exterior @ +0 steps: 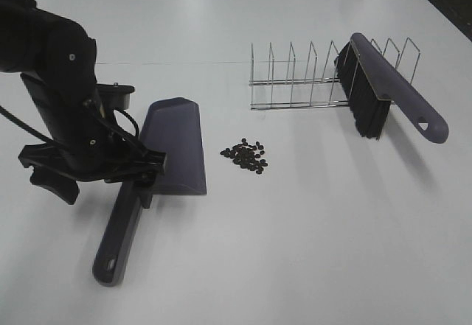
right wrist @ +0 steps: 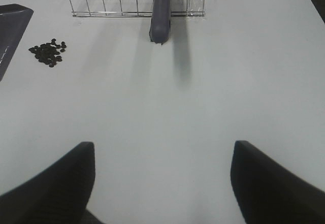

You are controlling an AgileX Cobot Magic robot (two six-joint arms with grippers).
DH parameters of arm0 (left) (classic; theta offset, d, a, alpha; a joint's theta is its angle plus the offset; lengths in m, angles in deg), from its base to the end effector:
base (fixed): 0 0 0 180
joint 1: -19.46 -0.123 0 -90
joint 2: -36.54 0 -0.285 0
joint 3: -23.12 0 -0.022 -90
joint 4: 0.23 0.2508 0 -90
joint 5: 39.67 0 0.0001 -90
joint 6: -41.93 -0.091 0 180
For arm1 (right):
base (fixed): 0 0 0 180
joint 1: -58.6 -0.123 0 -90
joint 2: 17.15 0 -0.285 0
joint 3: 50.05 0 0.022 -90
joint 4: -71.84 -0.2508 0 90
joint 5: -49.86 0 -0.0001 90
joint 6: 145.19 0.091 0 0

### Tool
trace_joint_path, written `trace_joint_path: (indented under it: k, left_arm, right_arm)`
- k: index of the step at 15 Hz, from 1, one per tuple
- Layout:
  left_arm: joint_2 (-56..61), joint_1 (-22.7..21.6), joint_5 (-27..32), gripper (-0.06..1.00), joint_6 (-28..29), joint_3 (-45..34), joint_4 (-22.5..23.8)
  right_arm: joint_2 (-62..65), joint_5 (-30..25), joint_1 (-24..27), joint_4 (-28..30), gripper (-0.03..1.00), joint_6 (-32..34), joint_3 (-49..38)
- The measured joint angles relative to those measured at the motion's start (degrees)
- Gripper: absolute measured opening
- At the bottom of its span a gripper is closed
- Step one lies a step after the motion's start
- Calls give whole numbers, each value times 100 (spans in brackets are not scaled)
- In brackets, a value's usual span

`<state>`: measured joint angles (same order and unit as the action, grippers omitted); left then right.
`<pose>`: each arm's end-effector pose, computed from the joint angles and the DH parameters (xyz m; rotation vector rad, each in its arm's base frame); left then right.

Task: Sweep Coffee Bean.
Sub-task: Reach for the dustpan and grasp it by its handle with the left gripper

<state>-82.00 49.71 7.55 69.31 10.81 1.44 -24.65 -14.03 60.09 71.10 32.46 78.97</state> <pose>0.2975 -0.1712 0.1350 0.1078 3.0997 0.0043 -0.0034 0.0011 0.2613 -0.0168 2.1357 -0.0236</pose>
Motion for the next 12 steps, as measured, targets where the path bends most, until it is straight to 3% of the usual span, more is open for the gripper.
trace_joint_path:
  k: [7,12]
  left_arm:
    - [-682,46,-579,84,178,63,-69]
    - [-716,46,-573,70,183,86,-132]
  right_arm:
    - [0,0,0,0,66,0,0]
    - [0,0,0,0,66,0,0]
